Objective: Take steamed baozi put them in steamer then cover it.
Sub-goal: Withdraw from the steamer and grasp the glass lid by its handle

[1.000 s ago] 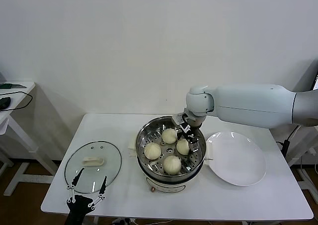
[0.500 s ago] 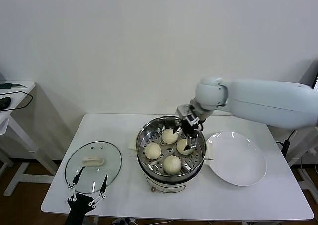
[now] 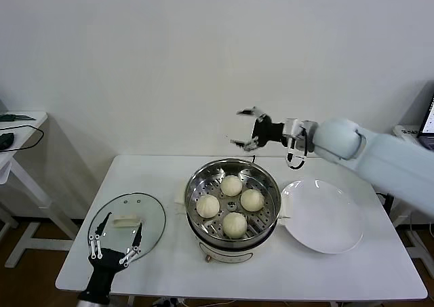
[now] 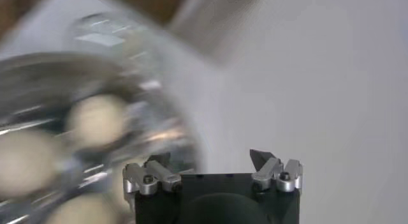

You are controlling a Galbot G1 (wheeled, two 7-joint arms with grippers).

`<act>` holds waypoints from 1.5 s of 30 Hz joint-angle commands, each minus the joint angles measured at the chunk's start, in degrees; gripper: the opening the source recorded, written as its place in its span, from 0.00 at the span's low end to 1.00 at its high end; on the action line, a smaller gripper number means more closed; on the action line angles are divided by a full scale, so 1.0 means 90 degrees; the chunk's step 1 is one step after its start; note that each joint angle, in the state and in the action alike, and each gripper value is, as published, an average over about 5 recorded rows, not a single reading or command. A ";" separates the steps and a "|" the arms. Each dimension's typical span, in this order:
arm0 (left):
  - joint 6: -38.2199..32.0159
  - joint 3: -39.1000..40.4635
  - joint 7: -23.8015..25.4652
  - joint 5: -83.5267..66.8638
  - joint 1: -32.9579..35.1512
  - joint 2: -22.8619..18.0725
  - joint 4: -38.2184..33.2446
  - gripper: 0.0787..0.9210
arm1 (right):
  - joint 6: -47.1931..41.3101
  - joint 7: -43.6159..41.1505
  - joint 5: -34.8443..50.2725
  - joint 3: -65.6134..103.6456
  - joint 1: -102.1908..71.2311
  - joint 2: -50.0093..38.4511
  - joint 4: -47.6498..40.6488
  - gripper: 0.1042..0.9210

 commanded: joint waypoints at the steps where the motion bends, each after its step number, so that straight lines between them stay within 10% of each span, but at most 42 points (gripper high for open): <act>1: 0.0827 -0.0031 -0.0814 0.1195 -0.0800 0.0135 0.0158 0.88 | 0.1717 0.2446 -0.0868 0.5652 -0.5596 0.0596 -0.0362 0.88; 14: 0.0548 -0.0184 -0.1024 0.2627 -0.1108 0.0415 0.1152 0.88 | 0.2578 0.2101 -0.1571 0.8342 -0.8441 0.3129 -0.0627 0.88; 45: 0.1366 0.0045 -0.1103 0.5374 -0.1721 0.0511 0.2640 0.88 | 0.2779 0.1956 -0.2100 0.8572 -0.9057 0.3876 -0.0472 0.88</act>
